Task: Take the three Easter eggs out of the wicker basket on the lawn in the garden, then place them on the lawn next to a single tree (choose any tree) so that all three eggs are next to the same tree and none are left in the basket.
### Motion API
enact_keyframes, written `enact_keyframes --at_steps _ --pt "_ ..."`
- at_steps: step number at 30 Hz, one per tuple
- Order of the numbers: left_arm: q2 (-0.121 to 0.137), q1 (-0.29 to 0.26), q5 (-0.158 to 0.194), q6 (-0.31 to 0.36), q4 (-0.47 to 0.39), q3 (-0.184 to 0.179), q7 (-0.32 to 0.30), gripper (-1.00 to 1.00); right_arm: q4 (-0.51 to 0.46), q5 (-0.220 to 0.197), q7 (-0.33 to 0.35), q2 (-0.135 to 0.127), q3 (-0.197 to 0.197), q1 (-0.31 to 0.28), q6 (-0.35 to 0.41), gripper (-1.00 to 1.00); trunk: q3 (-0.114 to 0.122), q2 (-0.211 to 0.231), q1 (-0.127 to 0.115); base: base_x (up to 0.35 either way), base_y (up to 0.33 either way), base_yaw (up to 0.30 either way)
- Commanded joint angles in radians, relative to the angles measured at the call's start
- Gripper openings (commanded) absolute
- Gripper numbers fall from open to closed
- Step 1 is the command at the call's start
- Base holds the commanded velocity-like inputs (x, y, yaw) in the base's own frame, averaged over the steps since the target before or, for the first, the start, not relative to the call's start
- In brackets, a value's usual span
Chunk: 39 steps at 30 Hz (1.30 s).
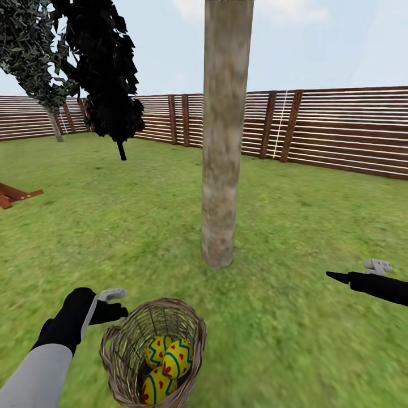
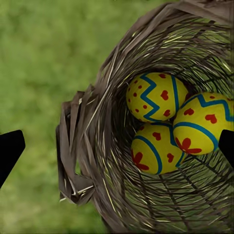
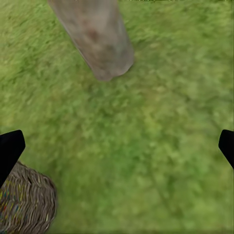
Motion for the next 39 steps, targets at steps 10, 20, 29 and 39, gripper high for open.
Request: enact_keyframes --at_steps 10,20,29,39 --pt "0.0 -0.001 -0.008 0.003 0.0 0.003 -0.01 1.0 -0.003 -0.006 0.0 0.0 -0.001 -0.001 0.007 1.0 0.03 0.07 -0.039 0.0 0.0 0.0" --pt "0.022 -0.001 0.001 0.002 0.0 0.008 -0.015 1.0 -0.029 -0.003 0.0 0.004 0.006 -0.001 0.008 1.0 0.038 0.077 -0.042 0.0 0.0 0.126" --pt "0.029 -0.001 0.003 0.003 -0.002 0.027 -0.017 1.0 -0.07 0.004 -0.005 0.127 0.009 -0.001 0.011 1.0 0.039 0.077 -0.042 0.0 0.0 0.282" --pt "0.026 -0.001 0.003 0.003 -0.004 0.074 -0.018 1.0 -0.079 0.018 -0.055 0.16 0.107 -0.001 0.012 1.0 0.039 0.077 -0.042 0.0 0.0 0.291"
